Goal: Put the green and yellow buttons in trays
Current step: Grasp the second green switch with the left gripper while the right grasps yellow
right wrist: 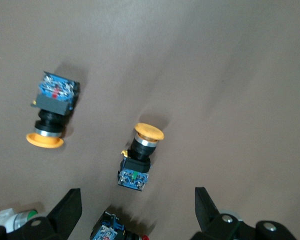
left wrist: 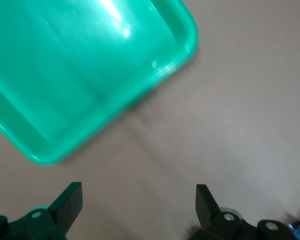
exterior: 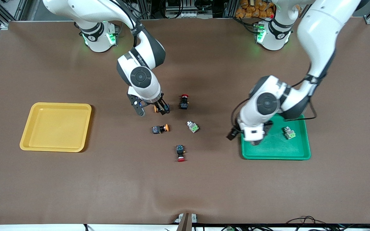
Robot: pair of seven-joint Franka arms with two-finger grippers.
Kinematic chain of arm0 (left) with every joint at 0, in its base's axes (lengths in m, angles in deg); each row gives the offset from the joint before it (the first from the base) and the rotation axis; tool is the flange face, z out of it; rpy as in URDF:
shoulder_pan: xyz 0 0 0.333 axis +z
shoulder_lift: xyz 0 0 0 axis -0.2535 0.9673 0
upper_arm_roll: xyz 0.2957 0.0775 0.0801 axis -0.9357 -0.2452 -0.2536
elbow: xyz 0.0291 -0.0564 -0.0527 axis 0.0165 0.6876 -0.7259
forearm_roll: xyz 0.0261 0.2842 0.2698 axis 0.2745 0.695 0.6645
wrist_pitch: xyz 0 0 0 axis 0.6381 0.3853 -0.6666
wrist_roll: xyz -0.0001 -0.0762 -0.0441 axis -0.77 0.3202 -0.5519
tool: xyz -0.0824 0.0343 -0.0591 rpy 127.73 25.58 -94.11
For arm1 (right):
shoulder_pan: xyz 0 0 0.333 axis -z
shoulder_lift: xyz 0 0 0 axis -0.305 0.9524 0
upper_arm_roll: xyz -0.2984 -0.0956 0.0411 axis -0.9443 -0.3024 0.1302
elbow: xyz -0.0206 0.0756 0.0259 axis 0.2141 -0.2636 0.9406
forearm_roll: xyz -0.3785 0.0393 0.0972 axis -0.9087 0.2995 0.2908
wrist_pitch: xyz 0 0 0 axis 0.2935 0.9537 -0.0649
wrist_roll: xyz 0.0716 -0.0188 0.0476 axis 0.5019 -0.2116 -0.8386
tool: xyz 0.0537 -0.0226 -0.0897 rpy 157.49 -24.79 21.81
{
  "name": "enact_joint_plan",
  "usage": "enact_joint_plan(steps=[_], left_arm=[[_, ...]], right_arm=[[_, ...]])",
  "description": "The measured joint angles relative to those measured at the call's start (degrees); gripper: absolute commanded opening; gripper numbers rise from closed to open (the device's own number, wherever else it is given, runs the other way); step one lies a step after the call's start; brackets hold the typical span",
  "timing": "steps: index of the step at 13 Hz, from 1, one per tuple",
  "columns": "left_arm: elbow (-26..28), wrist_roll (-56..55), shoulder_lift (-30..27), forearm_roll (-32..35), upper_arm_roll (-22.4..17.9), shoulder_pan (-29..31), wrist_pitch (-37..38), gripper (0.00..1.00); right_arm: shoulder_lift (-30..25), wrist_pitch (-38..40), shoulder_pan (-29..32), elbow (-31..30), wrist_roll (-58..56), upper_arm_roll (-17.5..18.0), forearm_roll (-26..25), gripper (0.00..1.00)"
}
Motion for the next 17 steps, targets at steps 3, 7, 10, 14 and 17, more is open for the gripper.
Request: enact_joint_plan(steps=[3, 7, 10, 14, 17], left_arm=[[-5.17, -3.76, 5.78, 0.0, -0.31, -5.23, -0.37, 1.0], [-8.36, -6.97, 10.47, 0.0, -0.97, -10.31, -5.32, 1.0], [-8.42, -8.14, 12.11, 0.0, -1.17, -12.11, -7.98, 1.0], [-8.45, -8.86, 14.0, 0.0, -1.28, -13.06, -11.57, 1.0], [-8.49, -9.16, 15.04, 0.0, -1.83, -13.64, -13.58, 1.0]], right_arm=[[0.85, -4.18, -2.15, -2.35, 2.78, -0.02, -1.08, 1.0], [2.8, -7.98, -2.32, -3.97, 3.09, -0.17, -1.87, 1.0], [4.52, -12.08, -2.32, -5.56, 3.15, -0.26, -2.58, 0.94], [5.94, -13.42, -2.32, -5.75, 3.26, -0.65, -3.79, 0.4], [6.26, -14.02, -2.32, -5.75, 3.26, -0.72, -3.89, 0.0]])
